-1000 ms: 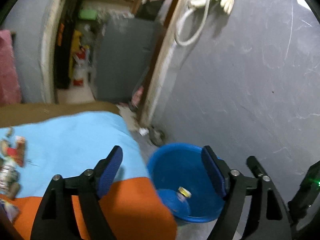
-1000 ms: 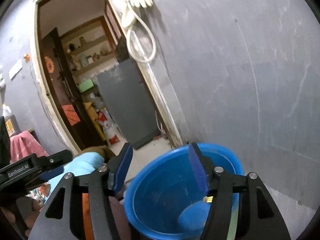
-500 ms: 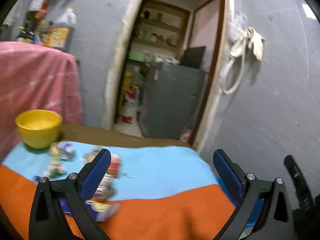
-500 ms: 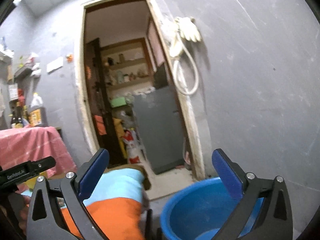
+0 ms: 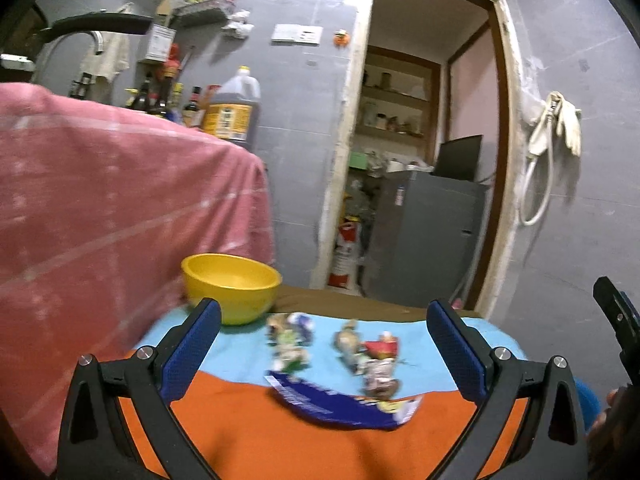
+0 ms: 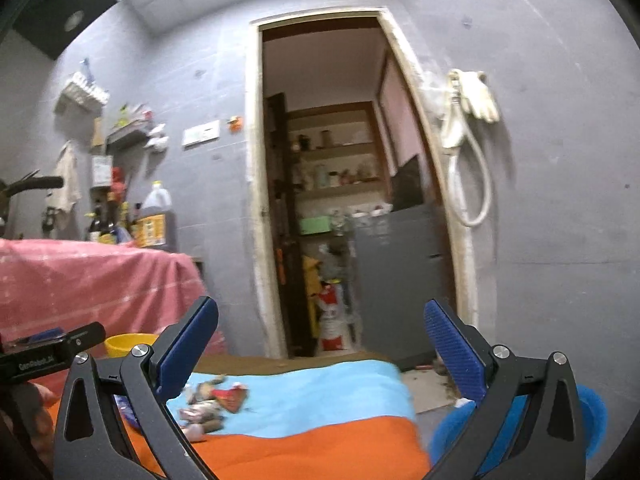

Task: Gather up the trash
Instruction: 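Return both tools to the trash on the blanket, then grasp the blue wrapper with the left tool while the right grasps the brown stick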

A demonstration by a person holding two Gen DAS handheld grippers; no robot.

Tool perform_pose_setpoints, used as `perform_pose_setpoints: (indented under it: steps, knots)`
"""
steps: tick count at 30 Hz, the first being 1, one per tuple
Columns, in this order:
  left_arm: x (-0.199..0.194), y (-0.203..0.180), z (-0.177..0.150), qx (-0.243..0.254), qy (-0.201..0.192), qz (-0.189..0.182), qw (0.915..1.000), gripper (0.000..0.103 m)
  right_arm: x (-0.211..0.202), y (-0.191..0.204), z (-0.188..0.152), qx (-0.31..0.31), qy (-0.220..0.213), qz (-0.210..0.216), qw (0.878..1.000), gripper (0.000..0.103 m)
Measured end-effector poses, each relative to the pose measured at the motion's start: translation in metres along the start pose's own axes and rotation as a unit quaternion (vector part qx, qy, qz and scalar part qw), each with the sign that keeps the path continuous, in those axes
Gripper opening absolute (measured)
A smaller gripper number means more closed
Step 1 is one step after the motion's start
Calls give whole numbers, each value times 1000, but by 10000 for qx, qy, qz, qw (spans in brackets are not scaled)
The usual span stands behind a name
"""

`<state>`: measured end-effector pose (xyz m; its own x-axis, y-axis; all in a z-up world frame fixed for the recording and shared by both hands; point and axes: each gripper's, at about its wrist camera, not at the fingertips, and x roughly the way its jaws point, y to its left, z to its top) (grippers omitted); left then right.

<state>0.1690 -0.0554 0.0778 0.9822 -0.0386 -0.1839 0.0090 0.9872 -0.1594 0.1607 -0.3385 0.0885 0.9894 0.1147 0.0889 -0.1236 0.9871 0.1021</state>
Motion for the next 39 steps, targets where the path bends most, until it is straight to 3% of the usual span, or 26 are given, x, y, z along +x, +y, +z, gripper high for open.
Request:
perform_pose_setpoints:
  steps: [7, 11, 17, 28, 31, 33, 39]
  knots:
    - [-5, 26, -11, 23, 111, 314, 9994, 101, 15, 37, -10, -238, 239, 460, 9984, 103]
    - [3, 35, -16, 3, 369, 401, 9985, 101, 27, 51, -16, -338, 502, 604, 9963, 103]
    - [24, 49, -24, -275, 1013, 430, 9935, 101, 56, 64, -37, -662, 1437, 583, 9857, 103]
    - [58, 48, -38, -350, 2165, -77, 9756, 99, 88, 60, -68, -496, 2581, 661, 9626, 103]
    - [66, 45, -42, -331, 2379, -246, 9704, 86, 96, 60, -75, -466, 2850, 659, 9551, 103]
    - [72, 43, -45, -311, 2549, -341, 9659, 66, 102, 60, -79, -422, 3000, 680, 9506, 103]
    - [87, 38, -49, -318, 2906, -569, 9546, 26, 117, 63, -90, -411, 3443, 849, 9341, 103]
